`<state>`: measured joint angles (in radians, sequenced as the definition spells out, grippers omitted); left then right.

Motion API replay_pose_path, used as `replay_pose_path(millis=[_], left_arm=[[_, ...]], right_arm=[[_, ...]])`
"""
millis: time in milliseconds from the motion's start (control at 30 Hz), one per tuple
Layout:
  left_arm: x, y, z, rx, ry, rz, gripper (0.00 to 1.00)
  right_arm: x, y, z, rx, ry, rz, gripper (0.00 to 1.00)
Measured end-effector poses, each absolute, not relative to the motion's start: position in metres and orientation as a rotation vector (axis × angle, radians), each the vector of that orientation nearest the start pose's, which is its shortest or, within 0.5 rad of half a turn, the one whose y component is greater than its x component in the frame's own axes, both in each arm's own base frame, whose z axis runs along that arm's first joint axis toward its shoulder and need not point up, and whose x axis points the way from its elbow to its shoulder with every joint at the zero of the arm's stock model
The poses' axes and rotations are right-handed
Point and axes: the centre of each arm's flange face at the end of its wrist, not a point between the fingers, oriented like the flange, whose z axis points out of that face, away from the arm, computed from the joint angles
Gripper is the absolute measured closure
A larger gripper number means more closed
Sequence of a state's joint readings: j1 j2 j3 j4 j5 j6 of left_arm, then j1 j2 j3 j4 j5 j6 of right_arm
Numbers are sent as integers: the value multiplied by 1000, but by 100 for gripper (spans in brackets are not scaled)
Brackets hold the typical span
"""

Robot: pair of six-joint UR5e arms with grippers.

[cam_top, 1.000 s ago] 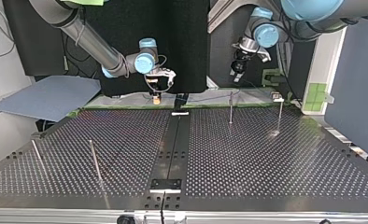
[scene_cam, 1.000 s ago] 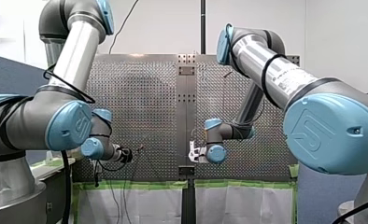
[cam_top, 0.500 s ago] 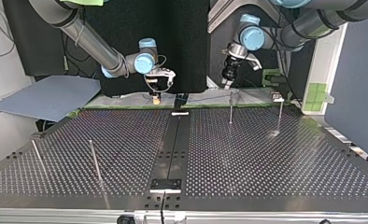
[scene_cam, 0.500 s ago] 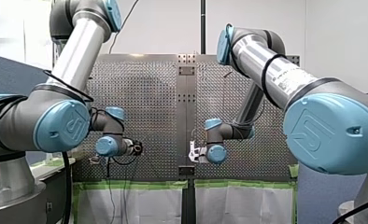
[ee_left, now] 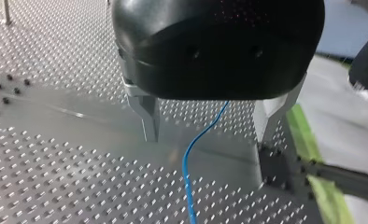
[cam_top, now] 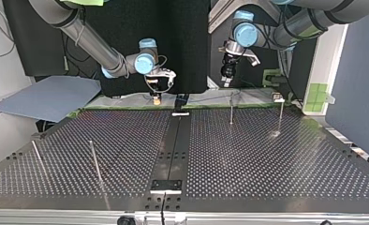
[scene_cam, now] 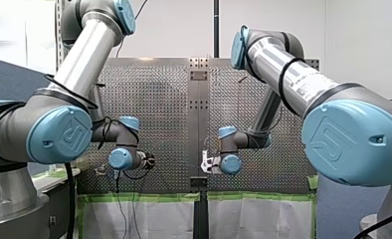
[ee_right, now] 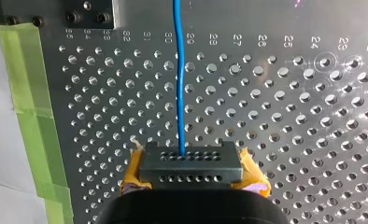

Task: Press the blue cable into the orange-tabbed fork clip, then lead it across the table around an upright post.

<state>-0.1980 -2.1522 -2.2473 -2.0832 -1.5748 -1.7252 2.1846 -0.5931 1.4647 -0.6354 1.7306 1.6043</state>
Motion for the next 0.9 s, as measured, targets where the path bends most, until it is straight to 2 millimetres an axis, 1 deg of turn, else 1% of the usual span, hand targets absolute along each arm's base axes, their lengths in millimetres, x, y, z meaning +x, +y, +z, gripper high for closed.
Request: replay_pose_path(millis=[233, 533, 900], left_arm=[[401, -208, 29, -9, 1755, -189, 0], [401, -198, 27, -62, 1773, -103, 0], [406, -188, 20, -143, 1770, -6, 0]], right_arm=[[486, -486, -20, 1741, -1087, 1372, 100], [486, -485, -20, 1741, -1088, 1373, 100], [486, -485, -20, 1740, -1094, 1378, 100]])
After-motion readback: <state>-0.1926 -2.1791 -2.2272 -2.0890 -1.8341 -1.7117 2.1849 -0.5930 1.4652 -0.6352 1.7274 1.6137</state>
